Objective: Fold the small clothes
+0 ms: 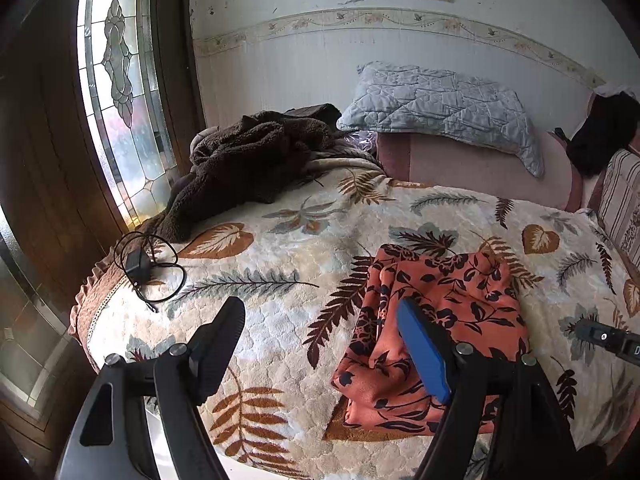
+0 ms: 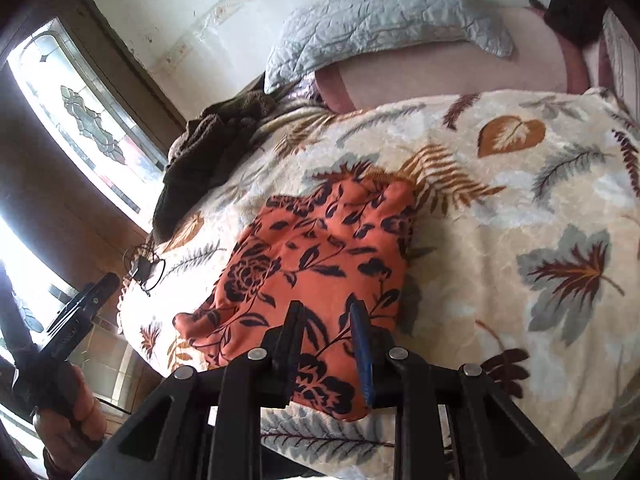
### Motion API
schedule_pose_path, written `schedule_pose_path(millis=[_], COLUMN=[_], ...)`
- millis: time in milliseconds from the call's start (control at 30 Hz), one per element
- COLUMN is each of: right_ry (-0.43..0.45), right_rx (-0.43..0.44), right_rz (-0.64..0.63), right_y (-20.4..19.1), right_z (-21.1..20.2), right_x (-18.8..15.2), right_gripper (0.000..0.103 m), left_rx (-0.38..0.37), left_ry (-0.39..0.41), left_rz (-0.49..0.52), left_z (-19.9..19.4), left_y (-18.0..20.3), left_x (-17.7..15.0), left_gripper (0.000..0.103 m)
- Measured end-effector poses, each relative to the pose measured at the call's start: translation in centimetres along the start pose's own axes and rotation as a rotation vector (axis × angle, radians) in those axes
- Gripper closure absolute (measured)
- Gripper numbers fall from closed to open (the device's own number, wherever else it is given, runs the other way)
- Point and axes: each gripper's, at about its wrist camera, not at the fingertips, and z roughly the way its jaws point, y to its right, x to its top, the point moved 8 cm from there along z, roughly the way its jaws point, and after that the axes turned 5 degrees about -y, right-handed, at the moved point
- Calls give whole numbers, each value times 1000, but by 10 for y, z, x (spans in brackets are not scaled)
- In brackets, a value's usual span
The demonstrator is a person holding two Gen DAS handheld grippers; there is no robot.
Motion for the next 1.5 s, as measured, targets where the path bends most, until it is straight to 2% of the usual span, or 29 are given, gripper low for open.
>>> schedule_pose_path(millis=[33,133,167,267,367,467,667,833,967,1067,1167,1267,1367,1433,1500], right_ry=[20,92,118,124,113,81,6,14,17,-12,-50,-89,-104,-106,-118], right_rx=[-24,-70,-96,-142,-116,-81,-13,59,16,8,20,42,97,122,155], right_rz=[1,20,24,47,95,117,108,-14,-149,-94,1,65,128,156,186], right_y=[7,30,39,65,83,85,62,12,-16,0,24,39,46,46,47], right_z=[-9,-34,-42,-52,-48,-26,36,41,40,51,63,77,89,97,104], right_x=[5,17,20,27,27,25,15,13,6,2,-4,-10,-9,-6,-4], right_gripper=[69,30,30,30,30,30,30,30,30,30,30,30,30,30,30], left_rx=[-3,-6,-4,4,6,11,25,26,31,-18,-112,-224,-281,-312,-378], left_ry=[3,10,13,7,-6,-25,-67,-115,-203,-283,-326,-353,-368,-399,-450], left_rz=[-2,-9,-7,0,4,14,19,21,-29,-67,-80,-110,-93,-68,-53], left_z=[0,2,4,14,29,46,77,99,119,129,130,130,133,138,145], left_y=[1,3,3,5,7,9,9,2,-22,-29,-21,-8,7,19,33], left_x=[3,9,11,16,19,19,17,8,-17,-41,-54,-53,-45,-41,-42], left_gripper=[23,18,17,16,16,16,16,16,16,16,16,16,15,15,15])
